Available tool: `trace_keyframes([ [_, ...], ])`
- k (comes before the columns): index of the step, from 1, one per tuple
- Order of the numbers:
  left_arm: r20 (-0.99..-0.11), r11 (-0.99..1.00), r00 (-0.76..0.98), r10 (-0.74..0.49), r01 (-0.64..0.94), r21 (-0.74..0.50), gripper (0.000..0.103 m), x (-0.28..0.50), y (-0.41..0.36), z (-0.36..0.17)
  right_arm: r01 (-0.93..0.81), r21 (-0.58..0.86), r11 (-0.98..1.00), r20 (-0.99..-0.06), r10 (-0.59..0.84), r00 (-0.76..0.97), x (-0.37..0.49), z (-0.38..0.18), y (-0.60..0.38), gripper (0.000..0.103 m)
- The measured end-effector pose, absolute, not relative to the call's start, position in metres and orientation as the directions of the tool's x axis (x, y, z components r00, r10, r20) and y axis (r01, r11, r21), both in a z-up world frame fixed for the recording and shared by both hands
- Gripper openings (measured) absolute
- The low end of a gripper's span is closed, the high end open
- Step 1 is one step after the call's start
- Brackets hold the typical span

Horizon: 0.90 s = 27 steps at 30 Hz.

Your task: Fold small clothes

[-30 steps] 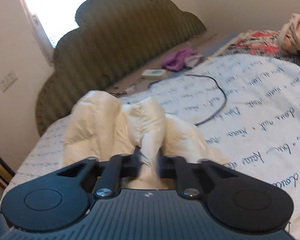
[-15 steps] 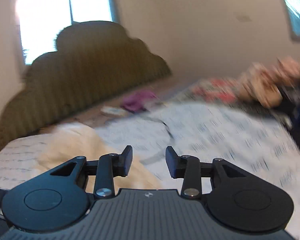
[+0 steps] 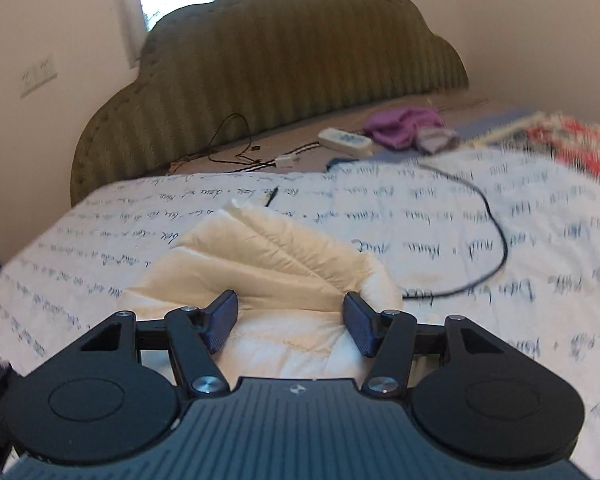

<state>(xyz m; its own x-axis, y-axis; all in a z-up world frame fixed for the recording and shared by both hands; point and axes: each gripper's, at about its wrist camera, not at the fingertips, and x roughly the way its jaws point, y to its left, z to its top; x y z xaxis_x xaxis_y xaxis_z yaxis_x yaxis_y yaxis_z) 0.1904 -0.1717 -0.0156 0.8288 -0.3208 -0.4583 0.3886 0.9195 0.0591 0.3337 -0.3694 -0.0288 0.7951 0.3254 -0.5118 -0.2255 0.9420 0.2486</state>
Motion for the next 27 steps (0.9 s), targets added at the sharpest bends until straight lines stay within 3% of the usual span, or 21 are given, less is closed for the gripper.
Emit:
trace_keyframes([
  [12,-0.438,0.9,0.844,-0.309,0.408,0.151,0.103,0.183,-0.193,-0.031,-0.195,0.319,0.927,-0.501,0.34,0.796,0.329,-0.078,-0.391,0.06],
  [27,-0.433,0.889,0.853,-0.292,0.409,0.205,0.103,0.181,-0.206,-0.04,-0.186,0.361,0.914,-0.463,0.348,0.815,0.329,-0.101,-0.399,0.06],
])
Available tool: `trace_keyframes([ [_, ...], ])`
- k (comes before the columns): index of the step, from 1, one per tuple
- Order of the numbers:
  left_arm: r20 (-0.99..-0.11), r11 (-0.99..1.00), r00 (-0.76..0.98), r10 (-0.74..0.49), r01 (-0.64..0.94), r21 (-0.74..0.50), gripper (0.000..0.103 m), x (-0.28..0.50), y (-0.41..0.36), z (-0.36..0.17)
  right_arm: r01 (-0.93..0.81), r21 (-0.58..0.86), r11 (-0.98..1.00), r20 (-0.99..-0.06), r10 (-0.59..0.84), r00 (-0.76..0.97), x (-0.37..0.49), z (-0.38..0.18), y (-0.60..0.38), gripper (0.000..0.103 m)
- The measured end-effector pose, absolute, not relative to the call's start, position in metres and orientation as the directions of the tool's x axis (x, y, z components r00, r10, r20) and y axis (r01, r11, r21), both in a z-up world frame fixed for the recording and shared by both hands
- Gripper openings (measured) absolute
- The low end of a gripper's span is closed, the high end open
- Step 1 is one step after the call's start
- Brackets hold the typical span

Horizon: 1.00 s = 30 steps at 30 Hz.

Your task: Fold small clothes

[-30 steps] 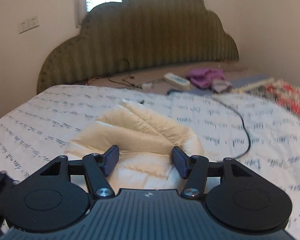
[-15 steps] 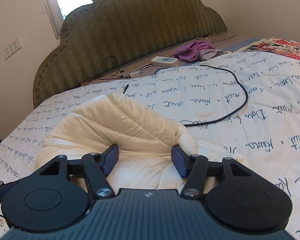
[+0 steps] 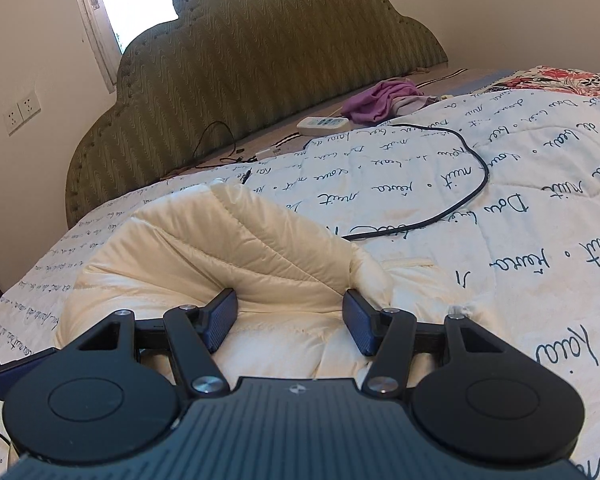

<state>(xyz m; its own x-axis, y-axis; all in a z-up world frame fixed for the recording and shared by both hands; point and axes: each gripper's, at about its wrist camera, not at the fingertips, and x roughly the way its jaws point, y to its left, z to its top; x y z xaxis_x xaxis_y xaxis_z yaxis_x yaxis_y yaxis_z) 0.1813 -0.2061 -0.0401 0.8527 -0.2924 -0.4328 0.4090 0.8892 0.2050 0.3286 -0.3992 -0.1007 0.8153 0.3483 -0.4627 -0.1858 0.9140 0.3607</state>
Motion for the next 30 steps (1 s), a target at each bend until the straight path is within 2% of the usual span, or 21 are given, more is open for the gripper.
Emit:
trace_keyframes([
  [7,-0.397,0.884,0.873,-0.283,0.398,0.246,0.103,0.175,-0.21,-0.046,-0.18,0.366,0.913,-0.435,0.338,0.835,0.324,-0.104,-0.399,0.06],
  [12,-0.418,0.868,0.845,-0.334,0.449,0.213,0.103,0.168,-0.194,-0.029,-0.17,0.38,0.909,-0.451,0.343,0.824,0.317,-0.087,-0.4,0.066],
  [15,-0.36,0.887,0.865,-0.35,0.43,0.17,0.103,0.16,-0.168,-0.012,-0.172,0.43,0.886,-0.398,0.358,0.845,0.292,-0.061,-0.412,0.089],
  [16,-0.349,0.893,0.87,-0.348,0.42,0.159,0.103,0.16,-0.16,-0.007,-0.172,0.442,0.88,-0.365,0.352,0.862,0.278,-0.05,-0.418,0.099],
  [18,-0.345,0.908,0.876,-0.338,0.4,0.125,0.103,0.163,-0.142,0.0,-0.155,0.419,0.894,-0.331,0.31,0.891,0.254,-0.035,-0.429,0.103],
  [19,-0.358,0.916,0.871,-0.337,0.391,0.088,0.103,0.169,-0.131,0.002,-0.147,0.401,0.904,-0.337,0.295,0.894,0.245,-0.03,-0.434,0.103],
  [21,-0.406,0.923,0.84,-0.359,0.384,-0.023,0.103,0.183,-0.11,0.004,-0.12,0.392,0.912,-0.407,0.289,0.867,0.235,-0.031,-0.451,0.103],
  [25,-0.505,0.856,0.703,-0.5,0.313,-0.411,0.103,0.222,-0.06,-0.015,-0.037,0.485,0.874,-0.544,0.334,0.77,0.224,-0.062,-0.478,0.103],
  [27,-0.516,0.773,0.625,-0.585,0.239,-0.587,0.103,0.235,-0.044,-0.036,-0.001,0.493,0.87,-0.577,0.328,0.748,0.22,-0.078,-0.484,0.103],
  [30,-0.497,0.649,0.503,-0.707,0.184,-0.738,0.103,0.248,-0.04,-0.062,-0.002,0.574,0.819,-0.574,0.404,0.713,0.217,-0.104,-0.484,0.102],
])
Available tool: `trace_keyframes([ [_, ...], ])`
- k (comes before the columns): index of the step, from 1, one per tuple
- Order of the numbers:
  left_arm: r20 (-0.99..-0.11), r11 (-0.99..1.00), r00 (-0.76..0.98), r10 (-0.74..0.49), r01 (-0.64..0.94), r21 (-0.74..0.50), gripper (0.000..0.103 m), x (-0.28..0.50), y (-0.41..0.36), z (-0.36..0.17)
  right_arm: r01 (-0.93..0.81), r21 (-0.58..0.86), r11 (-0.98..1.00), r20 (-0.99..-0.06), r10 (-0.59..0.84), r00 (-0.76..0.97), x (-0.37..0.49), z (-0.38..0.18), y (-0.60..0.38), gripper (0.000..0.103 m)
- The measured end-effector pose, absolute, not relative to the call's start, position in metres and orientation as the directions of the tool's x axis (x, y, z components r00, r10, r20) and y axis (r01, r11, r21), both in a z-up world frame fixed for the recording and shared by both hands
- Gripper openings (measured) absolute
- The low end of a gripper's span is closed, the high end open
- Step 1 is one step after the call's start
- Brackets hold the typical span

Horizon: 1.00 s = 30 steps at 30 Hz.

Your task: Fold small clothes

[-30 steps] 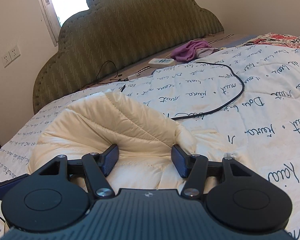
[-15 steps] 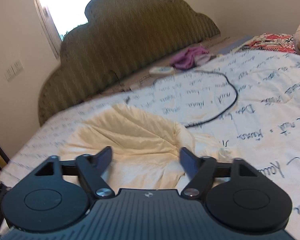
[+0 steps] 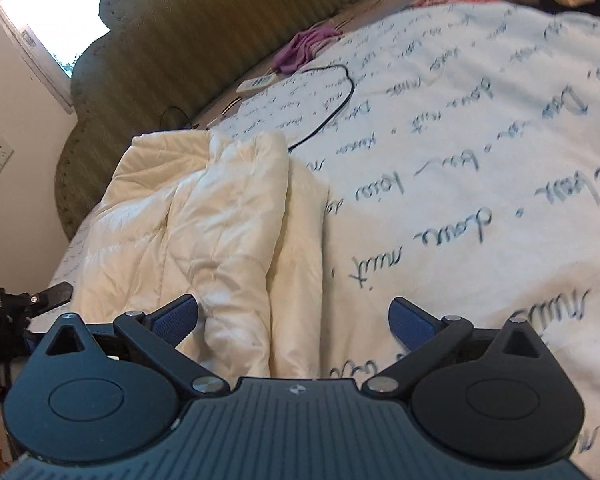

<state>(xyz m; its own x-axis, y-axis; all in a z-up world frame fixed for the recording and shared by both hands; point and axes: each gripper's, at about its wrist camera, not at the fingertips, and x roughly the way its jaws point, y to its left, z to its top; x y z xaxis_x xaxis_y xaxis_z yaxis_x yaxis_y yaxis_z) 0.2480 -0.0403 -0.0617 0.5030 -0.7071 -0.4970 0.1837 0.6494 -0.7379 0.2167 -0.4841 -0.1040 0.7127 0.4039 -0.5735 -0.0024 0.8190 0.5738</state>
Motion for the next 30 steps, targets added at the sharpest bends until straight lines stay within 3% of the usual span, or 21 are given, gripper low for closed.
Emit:
trace_keyframes([
  [4,-0.449,0.552,0.419,-0.789,0.163,-0.818,0.103,0.252,-0.047,-0.081,-0.093,0.65,0.754,-0.52,0.531,0.669,0.22,-0.117,-0.467,0.094],
  [7,-0.427,0.529,0.413,-0.804,0.171,-0.831,0.101,0.253,-0.051,-0.085,-0.08,0.709,0.701,-0.482,0.563,0.671,0.227,-0.125,-0.465,0.081],
  [9,-0.431,0.542,0.423,-0.797,0.187,-0.819,0.094,0.251,-0.051,-0.085,-0.076,0.745,0.663,-0.449,0.582,0.678,0.228,-0.128,-0.465,0.072],
  [11,-0.442,0.577,0.447,-0.777,0.226,-0.785,0.077,0.248,-0.051,-0.079,-0.084,0.742,0.665,-0.446,0.583,0.68,0.225,-0.126,-0.46,0.063],
  [14,-0.436,0.618,0.504,-0.746,0.28,-0.735,0.061,0.24,-0.049,-0.067,-0.115,0.706,0.699,-0.451,0.569,0.688,0.222,-0.115,-0.447,0.052],
  [17,-0.417,0.662,0.576,-0.703,0.316,-0.68,0.057,0.235,-0.043,-0.054,-0.165,0.655,0.738,-0.443,0.552,0.707,0.221,-0.098,-0.43,0.044],
  [21,-0.394,0.715,0.656,-0.644,0.333,-0.614,0.057,0.228,-0.026,-0.035,-0.238,0.579,0.78,-0.419,0.534,0.734,0.227,-0.081,-0.405,0.043],
  [24,-0.439,0.781,0.691,-0.574,0.299,-0.549,0.061,0.231,-0.018,-0.032,-0.237,0.555,0.797,-0.425,0.517,0.743,0.242,-0.082,-0.387,0.045],
  [26,-0.5,0.812,0.683,-0.533,0.247,-0.528,0.069,0.235,-0.014,-0.037,-0.193,0.524,0.83,-0.485,0.477,0.733,0.252,-0.089,-0.374,0.063],
  [30,-0.532,0.837,0.691,-0.489,0.2,-0.509,0.077,0.224,-0.002,-0.04,-0.148,0.492,0.858,-0.513,0.423,0.747,0.242,-0.088,-0.366,0.072],
])
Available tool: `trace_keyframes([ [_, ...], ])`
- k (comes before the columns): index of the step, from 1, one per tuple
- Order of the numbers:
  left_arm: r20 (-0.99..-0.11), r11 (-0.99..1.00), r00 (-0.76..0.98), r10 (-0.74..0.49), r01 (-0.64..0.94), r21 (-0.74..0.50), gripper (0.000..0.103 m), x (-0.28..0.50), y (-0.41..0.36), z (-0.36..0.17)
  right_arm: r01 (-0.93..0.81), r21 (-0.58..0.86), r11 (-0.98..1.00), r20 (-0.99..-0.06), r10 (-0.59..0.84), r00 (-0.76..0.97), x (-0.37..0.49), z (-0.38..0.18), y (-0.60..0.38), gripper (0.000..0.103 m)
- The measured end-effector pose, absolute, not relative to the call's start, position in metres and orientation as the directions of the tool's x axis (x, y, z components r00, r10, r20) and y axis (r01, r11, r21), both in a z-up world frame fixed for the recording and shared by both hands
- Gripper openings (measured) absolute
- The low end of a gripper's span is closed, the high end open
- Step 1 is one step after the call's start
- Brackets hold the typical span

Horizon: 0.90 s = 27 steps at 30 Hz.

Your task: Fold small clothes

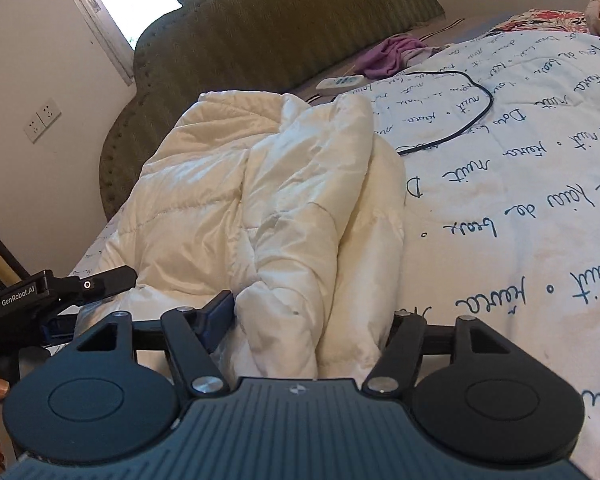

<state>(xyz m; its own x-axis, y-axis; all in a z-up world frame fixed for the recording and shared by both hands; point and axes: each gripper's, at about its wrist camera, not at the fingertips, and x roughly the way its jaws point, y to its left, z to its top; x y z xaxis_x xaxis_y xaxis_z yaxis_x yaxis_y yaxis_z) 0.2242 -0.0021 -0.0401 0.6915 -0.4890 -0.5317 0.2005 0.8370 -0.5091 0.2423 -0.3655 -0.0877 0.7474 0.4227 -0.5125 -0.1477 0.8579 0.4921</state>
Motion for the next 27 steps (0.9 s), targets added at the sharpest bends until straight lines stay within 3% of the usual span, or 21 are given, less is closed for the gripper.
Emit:
trace_keyframes([
  [6,-0.571,0.944,0.757,-0.316,0.189,-0.272,0.085,0.191,-0.011,-0.019,-0.114,0.395,0.911,-0.5,0.318,0.806,0.198,-0.07,-0.372,0.074],
  [9,-0.587,0.96,0.761,-0.277,0.187,-0.209,0.086,0.178,-0.017,-0.017,-0.114,0.383,0.917,-0.535,0.321,0.782,0.189,-0.074,-0.377,0.056],
  [14,-0.584,0.976,0.783,-0.214,0.192,-0.1,0.09,0.16,-0.029,-0.016,-0.008,0.354,0.935,-0.571,0.223,0.79,0.178,-0.082,-0.378,0.062],
  [19,-0.587,0.979,0.786,-0.197,0.19,-0.075,0.091,0.152,-0.03,-0.018,-0.015,0.238,0.971,-0.469,0.129,0.874,0.145,-0.057,-0.352,0.064],
  [23,-0.594,0.981,0.782,-0.19,0.174,-0.085,0.091,0.15,-0.03,-0.019,-0.015,0.088,0.996,-0.556,0.062,0.829,0.158,-0.069,-0.334,0.074],
  [27,-0.59,0.983,0.789,-0.172,0.174,-0.054,0.091,0.139,-0.033,-0.019,0.019,0.137,0.99,-0.569,0.063,0.82,0.152,-0.075,-0.34,0.075],
])
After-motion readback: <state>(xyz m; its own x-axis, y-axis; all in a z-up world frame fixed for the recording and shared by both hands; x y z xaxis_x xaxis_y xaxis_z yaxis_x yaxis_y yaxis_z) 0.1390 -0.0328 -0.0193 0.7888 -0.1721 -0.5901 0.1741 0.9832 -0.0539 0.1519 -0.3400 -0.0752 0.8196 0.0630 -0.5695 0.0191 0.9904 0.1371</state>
